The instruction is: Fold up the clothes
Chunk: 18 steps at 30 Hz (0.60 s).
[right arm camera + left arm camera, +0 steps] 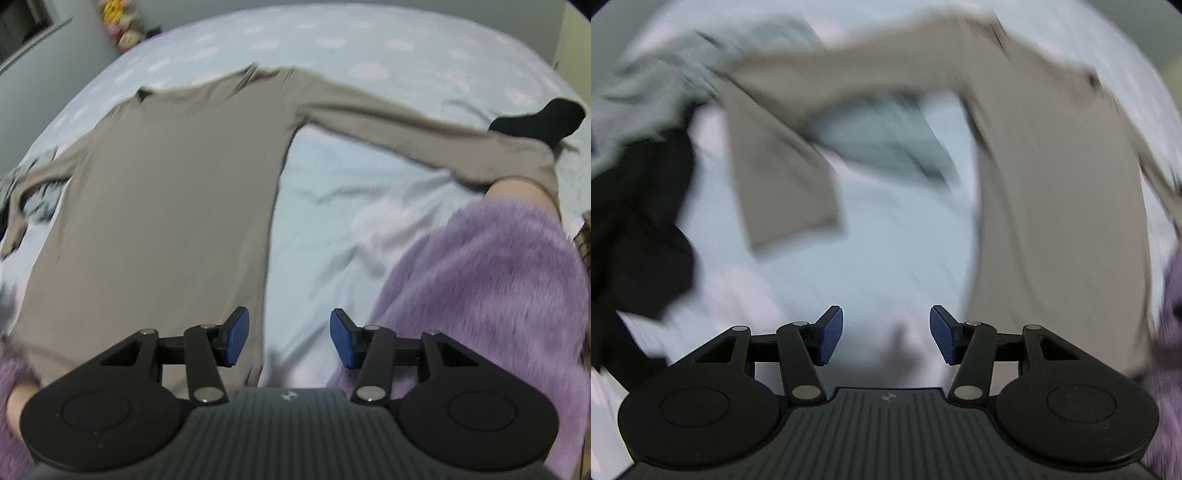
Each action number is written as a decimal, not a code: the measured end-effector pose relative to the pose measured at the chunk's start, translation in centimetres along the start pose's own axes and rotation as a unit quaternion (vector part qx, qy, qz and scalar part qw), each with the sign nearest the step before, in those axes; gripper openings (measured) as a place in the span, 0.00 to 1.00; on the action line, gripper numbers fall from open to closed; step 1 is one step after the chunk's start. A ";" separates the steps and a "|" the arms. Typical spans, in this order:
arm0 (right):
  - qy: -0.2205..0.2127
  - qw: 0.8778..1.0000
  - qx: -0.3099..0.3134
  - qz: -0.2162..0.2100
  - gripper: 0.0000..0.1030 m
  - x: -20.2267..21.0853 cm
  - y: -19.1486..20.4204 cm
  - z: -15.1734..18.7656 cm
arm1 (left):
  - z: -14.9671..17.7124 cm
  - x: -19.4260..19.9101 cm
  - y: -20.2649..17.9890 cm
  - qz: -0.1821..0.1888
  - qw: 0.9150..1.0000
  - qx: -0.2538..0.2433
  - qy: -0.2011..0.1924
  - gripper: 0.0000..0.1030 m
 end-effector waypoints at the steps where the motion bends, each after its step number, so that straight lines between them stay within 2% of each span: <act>1: -0.012 1.000 0.006 0.010 0.51 -0.2 -0.3 -0.3 | -1.0 0.2 1.2 -0.010 1.000 0.019 -0.022 0.49; 4: -0.032 0.999 0.014 0.029 0.51 -1.1 -0.9 -0.6 | -3.3 -0.7 2.8 -0.017 0.998 0.045 -0.051 0.47; 8: -0.015 0.998 -0.062 -0.003 0.51 -2.7 -1.9 0.0 | -3.9 -2.5 3.8 -0.040 0.996 0.057 -0.057 0.47; 12: -0.010 0.998 -0.065 0.000 0.51 -3.7 -1.4 -0.2 | -4.3 -3.8 5.2 -0.064 0.993 0.072 -0.063 0.47; 14: 0.000 0.998 -0.057 0.001 0.51 -4.2 -0.8 0.0 | -3.9 -4.7 6.5 -0.072 0.991 0.096 -0.057 0.47; 16: 0.005 0.999 -0.049 0.002 0.51 -4.6 -0.3 0.1 | -3.0 -6.0 7.2 -0.063 0.990 0.119 -0.032 0.46; 18: 0.005 0.999 -0.048 0.003 0.51 -5.0 -0.2 0.1 | -2.4 -6.6 7.5 -0.056 0.990 0.129 -0.029 0.37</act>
Point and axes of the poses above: each gripper's, at about its wrist camera, not at the fingertips, and x roughly against the way its jaws point, y to its left, z to its underside, the point moved 10 cm from there along -x, roughly the way its jaws point, and after that the axes turned 4 degrees about -y, right-handed, at the moved point
